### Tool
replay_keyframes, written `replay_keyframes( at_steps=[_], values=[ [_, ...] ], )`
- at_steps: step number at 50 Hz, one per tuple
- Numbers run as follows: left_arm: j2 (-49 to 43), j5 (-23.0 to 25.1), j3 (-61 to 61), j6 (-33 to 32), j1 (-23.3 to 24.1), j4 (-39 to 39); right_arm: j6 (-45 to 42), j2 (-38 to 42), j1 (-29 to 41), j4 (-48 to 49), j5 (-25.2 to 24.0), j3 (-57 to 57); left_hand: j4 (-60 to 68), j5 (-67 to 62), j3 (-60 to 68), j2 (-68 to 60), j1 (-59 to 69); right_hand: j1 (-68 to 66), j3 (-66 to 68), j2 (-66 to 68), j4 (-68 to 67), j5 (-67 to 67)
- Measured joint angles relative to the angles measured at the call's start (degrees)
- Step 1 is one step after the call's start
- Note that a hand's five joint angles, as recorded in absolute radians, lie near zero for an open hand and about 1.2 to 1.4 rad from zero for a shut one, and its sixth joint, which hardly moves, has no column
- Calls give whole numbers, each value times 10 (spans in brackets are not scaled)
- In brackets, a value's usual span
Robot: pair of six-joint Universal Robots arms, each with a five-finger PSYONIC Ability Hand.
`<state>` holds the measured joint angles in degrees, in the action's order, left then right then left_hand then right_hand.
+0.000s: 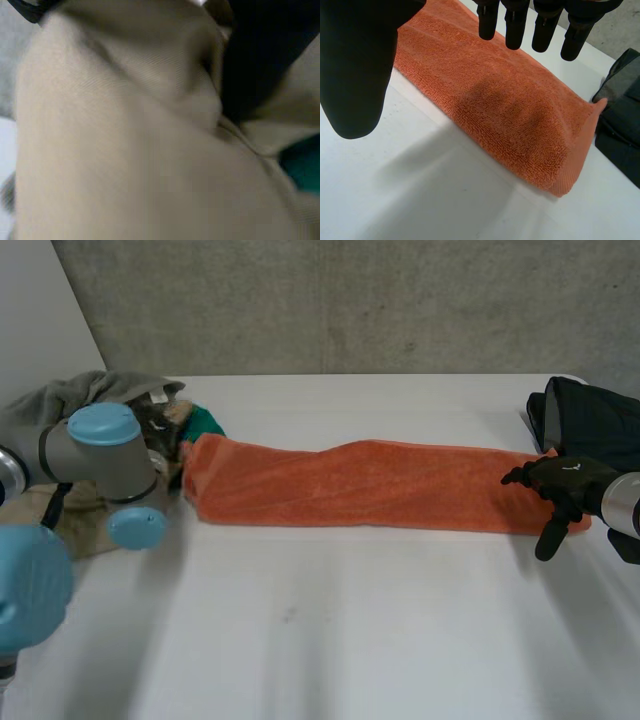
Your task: Fold the laundry.
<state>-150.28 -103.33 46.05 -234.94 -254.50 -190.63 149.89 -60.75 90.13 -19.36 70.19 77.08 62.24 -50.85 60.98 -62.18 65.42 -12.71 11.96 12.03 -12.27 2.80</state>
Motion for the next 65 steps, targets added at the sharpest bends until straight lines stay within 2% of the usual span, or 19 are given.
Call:
replay_keyframes(
  at_steps=[3, 9, 14, 15, 17, 20, 22, 29, 36, 42, 48, 52, 65],
  values=[
    [-29, -14, -43, -39, -23, -6, 0, -2, -1, 4, 0, 1, 61, -35, 57, -42, 9, 0, 0, 0, 0, 0],
    [-67, -26, -96, -82, -62, -24, 1, -5, -3, 6, 0, -1, 61, -35, 63, -49, 9, 0, 0, 0, 0, 0],
    [-67, -17, -101, -95, -70, -28, 0, -6, -8, 6, 1, -6, 53, -33, 56, -45, 5, 0, 0, 0, 0, 0],
    [-62, -14, -95, -94, -69, -28, 0, -6, -10, 6, 1, -7, 23, -19, 31, -20, -18, 0, 0, 0, 0, 0],
    [-42, -5, -73, -88, -66, -28, -2, -7, -16, 4, 1, -11, -111, 98, -98, 122, -165, 0, 0, 0, 0, 0],
    [-2, 7, -29, -70, -59, -27, -6, -10, -26, 1, 3, -16, -412, 384, -392, 411, -468, 0, 0, 0, 0, 0],
    [28, 15, 4, -54, -54, -25, -10, -12, -33, -2, 5, -19, -496, 468, -477, 486, -541, 0, 0, 0, 0, 0],
    [131, 50, 104, 14, -38, 0, -31, -11, -48, -9, 16, -18, -509, 481, -489, 503, -543, 0, 0, 0, 0, 0],
    [226, 112, 168, 115, -17, 96, -39, 24, -51, 27, 26, -10, -509, 481, -489, 503, -543, -16, 21, 20, -19, 18],
    [269, 144, 180, 201, 0, 172, -44, 65, -50, 80, 38, -11, -509, 481, -489, 503, -543, -131, 138, 134, -134, 132],
    [297, 163, 189, 278, 16, 209, -56, 88, -54, 134, 71, -12, -509, 481, -489, 503, -543, -442, 457, 461, -454, 444],
    [307, 166, 196, 301, 24, 208, -59, 89, -59, 157, 81, -11, -509, 481, -489, 503, -543, -527, 553, 548, -555, 550],
    [316, 148, 209, 307, 32, 190, -65, 85, -100, 169, 74, -19, -509, 481, -489, 503, -543, -527, 556, 548, -560, 552]
  ],
)
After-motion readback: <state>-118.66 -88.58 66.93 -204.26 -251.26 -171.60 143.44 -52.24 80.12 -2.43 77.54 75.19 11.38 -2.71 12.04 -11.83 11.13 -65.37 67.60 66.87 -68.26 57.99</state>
